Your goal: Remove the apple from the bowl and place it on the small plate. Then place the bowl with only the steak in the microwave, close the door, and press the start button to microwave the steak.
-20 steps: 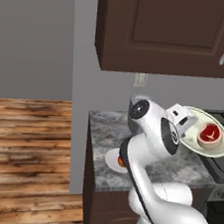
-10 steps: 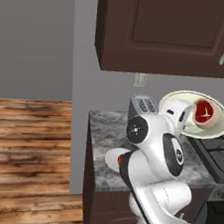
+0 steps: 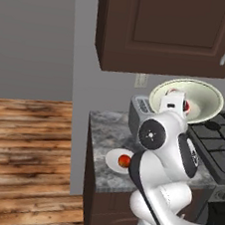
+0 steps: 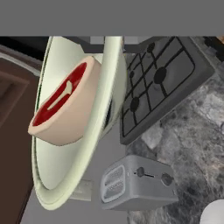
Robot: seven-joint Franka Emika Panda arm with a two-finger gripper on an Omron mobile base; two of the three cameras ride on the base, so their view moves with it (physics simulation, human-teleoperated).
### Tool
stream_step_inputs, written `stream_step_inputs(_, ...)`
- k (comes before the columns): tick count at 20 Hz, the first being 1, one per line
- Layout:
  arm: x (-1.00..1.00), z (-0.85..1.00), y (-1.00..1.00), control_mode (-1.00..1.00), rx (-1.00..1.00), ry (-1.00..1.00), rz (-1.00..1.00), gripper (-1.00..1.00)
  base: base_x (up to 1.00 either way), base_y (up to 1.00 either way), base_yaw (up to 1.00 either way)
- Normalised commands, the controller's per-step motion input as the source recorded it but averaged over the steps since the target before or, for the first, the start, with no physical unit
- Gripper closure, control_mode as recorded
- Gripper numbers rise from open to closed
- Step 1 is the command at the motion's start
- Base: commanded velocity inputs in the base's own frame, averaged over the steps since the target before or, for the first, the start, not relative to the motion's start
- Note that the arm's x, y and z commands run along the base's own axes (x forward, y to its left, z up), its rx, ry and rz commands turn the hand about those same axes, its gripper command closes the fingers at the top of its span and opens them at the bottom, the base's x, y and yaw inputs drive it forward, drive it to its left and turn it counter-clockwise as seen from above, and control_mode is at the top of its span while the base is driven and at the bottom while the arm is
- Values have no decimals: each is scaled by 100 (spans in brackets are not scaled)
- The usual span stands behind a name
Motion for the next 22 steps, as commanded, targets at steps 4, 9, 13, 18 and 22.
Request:
stream_step_inputs(4,-11,-16,-24,-100,-1,1,16,100,0,0,0)
stream_step_inputs(9,-3,1,-16,-100,6,0,2,100,0,0,0)
stream_step_inputs(13,-14,8,-13,-100,13,0,0,100,0,0,0)
stream_step_inputs(18,-7,0,5,-100,9,0,0,100,0,0,0)
stream_step_inputs(22,0,-1,3,-100,0,2,0,100,0,0,0)
